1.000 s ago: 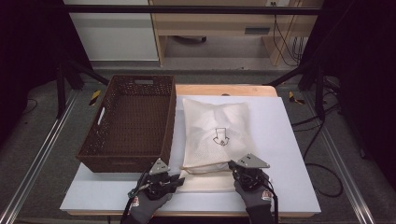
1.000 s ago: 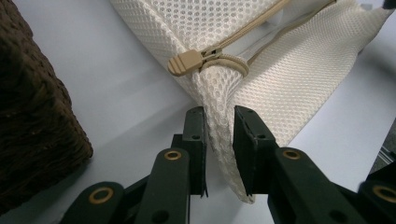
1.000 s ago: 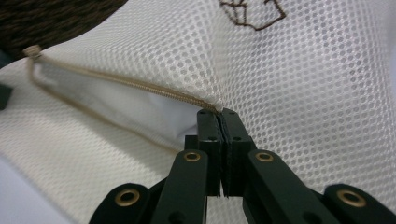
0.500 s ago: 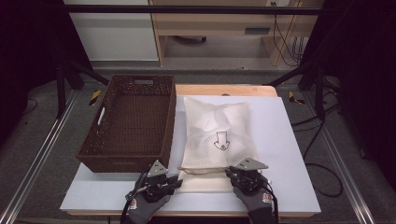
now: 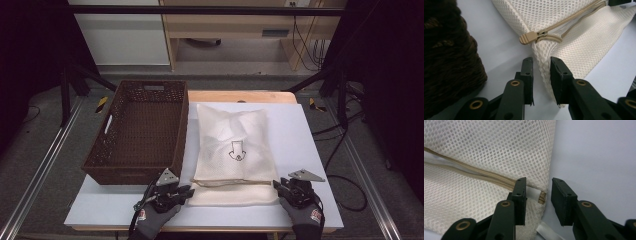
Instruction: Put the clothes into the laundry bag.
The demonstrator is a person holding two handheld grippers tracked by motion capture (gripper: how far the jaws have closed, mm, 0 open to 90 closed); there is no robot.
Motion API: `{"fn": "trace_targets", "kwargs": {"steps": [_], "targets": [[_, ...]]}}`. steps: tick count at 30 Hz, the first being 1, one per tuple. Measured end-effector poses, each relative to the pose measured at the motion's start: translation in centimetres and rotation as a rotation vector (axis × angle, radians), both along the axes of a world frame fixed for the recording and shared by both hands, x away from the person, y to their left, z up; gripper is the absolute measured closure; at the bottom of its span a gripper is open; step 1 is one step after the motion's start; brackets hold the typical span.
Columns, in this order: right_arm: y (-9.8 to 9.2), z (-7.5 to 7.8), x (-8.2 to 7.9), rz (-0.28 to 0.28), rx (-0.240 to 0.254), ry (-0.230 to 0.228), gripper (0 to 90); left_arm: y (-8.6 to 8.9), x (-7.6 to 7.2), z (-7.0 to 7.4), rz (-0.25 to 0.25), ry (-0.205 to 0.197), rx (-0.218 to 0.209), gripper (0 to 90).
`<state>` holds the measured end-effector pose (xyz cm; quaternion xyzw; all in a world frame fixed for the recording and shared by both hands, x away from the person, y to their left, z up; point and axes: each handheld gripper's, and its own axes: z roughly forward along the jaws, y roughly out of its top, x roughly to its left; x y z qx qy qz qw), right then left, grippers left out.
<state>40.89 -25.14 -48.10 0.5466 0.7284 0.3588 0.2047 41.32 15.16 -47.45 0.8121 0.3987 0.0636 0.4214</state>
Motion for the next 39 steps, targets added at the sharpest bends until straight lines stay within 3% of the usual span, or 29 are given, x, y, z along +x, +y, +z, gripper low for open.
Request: {"fn": "trace_targets", "kwargs": {"steps": [7, 15, 19, 25, 30, 31, 34, 39], "targets": [[-0.3, -0.1, 0.1, -0.004, 0.057, 0.032, 81.4, -0.6, 0.0, -0.5, -0.007, 0.007, 0.039, 82.4], [-0.7, 0.5, -0.1, -0.008, 0.023, 0.004, 84.0, -0.8, -0.6, 0.0, 0.030, -0.035, 0.048, 84.0], [-0.5, 0.1, 0.1, -0.002, -0.008, 0.011, 81.5, -0.8, -0.6, -0.4, 0.025, -0.039, 0.060, 78.8], [-0.4, 0.4, -0.1, 0.005, -0.004, -0.044, 71.2, -0.6, -0.8, -0.6, 0.011, -0.048, 0.071, 71.8], [0.2, 1.7, -0.3, 0.005, 0.004, -0.142, 61.7, -0.5, -1.2, -0.5, 0.005, -0.052, 0.066, 70.1], [0.2, 1.7, -0.3, 0.005, 0.004, -0.142, 61.7, -0.4, -1.2, -0.5, 0.002, -0.051, 0.066, 70.1], [0.9, 3.1, -0.6, 0.042, 0.049, -0.200, 58.0, -0.4, -1.3, -0.7, -0.001, -0.037, 0.061, 69.4], [2.4, 4.2, -0.7, 0.098, 0.064, -0.236, 53.8, -0.5, -1.4, -0.8, -0.008, -0.035, 0.065, 70.0]]}}
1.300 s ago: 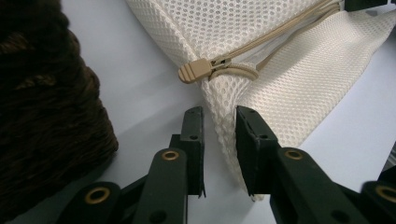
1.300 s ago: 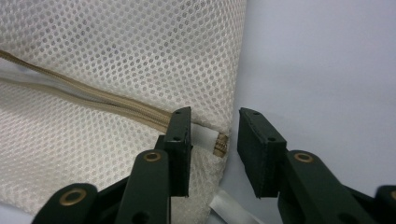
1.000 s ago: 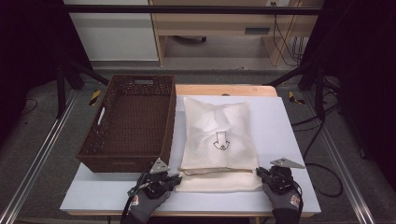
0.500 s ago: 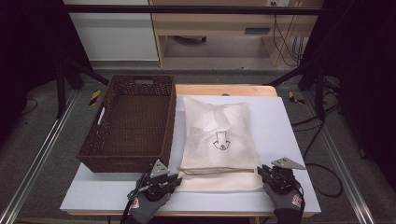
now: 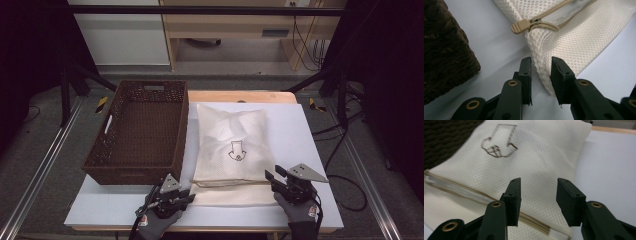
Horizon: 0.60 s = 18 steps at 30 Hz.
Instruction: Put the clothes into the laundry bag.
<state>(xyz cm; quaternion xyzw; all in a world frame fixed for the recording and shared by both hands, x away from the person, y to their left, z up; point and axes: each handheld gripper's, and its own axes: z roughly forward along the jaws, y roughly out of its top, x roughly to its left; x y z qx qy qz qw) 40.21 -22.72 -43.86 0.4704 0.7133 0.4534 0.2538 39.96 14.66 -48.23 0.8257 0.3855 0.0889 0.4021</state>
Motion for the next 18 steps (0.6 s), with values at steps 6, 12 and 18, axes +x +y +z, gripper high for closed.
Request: {"fn": "trace_targets", "kwargs": {"steps": [6, 12, 18], "targets": [[2.7, 0.9, 0.3, 0.070, 0.019, -0.002, 50.6, -0.2, -0.1, 0.0, -0.006, -0.002, 0.009, 77.6], [5.5, 1.7, 0.7, 0.135, 0.020, -0.006, 48.8, -0.4, -0.1, 0.0, -0.013, 0.000, 0.025, 83.9], [7.8, 1.7, 1.1, 0.183, 0.010, 0.000, 47.7, -0.3, -0.1, -0.1, -0.019, -0.004, 0.018, 84.4]]}}
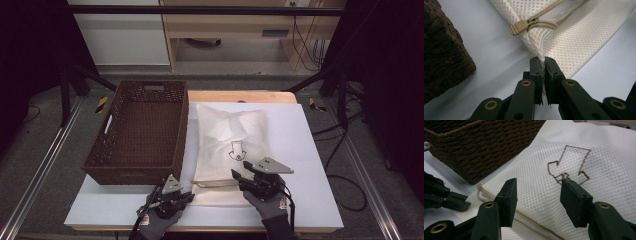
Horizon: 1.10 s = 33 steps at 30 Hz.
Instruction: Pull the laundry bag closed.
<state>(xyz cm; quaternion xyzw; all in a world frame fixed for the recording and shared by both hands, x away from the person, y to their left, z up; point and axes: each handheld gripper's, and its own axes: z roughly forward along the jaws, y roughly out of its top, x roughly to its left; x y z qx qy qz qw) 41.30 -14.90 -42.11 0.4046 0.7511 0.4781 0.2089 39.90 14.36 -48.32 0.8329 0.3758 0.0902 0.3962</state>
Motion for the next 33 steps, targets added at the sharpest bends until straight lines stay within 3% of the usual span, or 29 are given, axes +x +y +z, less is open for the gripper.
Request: {"fn": "trace_targets", "kwargs": {"steps": [12, 21, 27, 33], "targets": [[4.0, -0.4, 0.6, 0.063, -0.027, 0.016, 50.2, 0.0, -0.1, -0.1, -0.001, -0.015, 0.004, 84.4], [7.0, -1.2, 0.5, 0.134, -0.073, 0.059, 60.4, -0.1, -0.1, -0.1, -0.006, -0.014, 0.004, 84.3], [8.6, -1.5, 0.8, 0.157, -0.097, 0.080, 64.6, 0.0, -0.1, -0.1, -0.007, -0.012, 0.004, 84.2], [10.9, -2.2, 0.9, 0.185, -0.140, 0.098, 74.3, 0.0, 0.0, -0.1, -0.009, -0.010, 0.002, 84.2]]}}
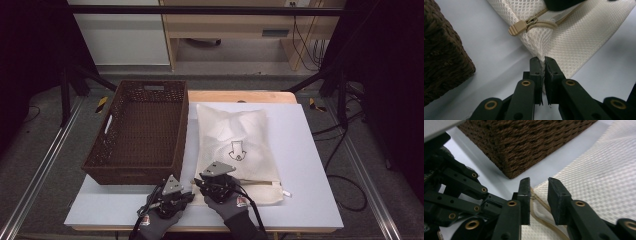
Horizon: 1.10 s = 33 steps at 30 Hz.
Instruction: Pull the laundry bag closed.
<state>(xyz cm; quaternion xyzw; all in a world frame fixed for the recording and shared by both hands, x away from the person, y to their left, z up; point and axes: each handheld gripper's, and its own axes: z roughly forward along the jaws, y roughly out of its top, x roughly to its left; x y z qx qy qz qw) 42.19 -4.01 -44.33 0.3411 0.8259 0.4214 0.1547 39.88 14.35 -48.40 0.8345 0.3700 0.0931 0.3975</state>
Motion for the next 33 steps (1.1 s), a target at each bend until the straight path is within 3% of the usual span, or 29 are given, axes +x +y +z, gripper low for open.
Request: {"fn": "trace_targets", "kwargs": {"steps": [6, 14, 17, 22, 25, 26, 33], "targets": [[1.8, -1.0, 0.5, 0.008, -0.043, 0.011, 74.3, 0.1, 0.0, 0.0, -0.003, 0.003, -0.005, 84.2], [2.7, -1.8, 0.8, -0.005, -0.065, 0.012, 71.1, 0.1, 0.0, -0.1, -0.003, -0.003, -0.008, 84.1], [3.2, -2.2, 1.0, -0.017, -0.098, 0.010, 69.0, 0.1, 0.0, -0.1, -0.005, -0.005, -0.005, 84.1], [3.7, -2.5, 1.0, -0.042, -0.142, -0.009, 75.8, 0.1, 0.0, -0.1, -0.005, -0.008, -0.003, 84.0], [3.5, -2.0, 0.9, -0.052, -0.128, -0.014, 80.1, 0.1, 0.0, -0.1, -0.005, -0.009, -0.003, 84.0], [3.2, -1.6, 0.8, -0.054, -0.099, -0.015, 80.8, 0.1, 0.0, -0.1, -0.004, -0.008, -0.004, 84.0], [2.3, -0.5, 0.4, -0.051, -0.069, -0.007, 81.2, 0.1, 0.0, -0.1, -0.007, -0.007, -0.003, 84.0]]}}
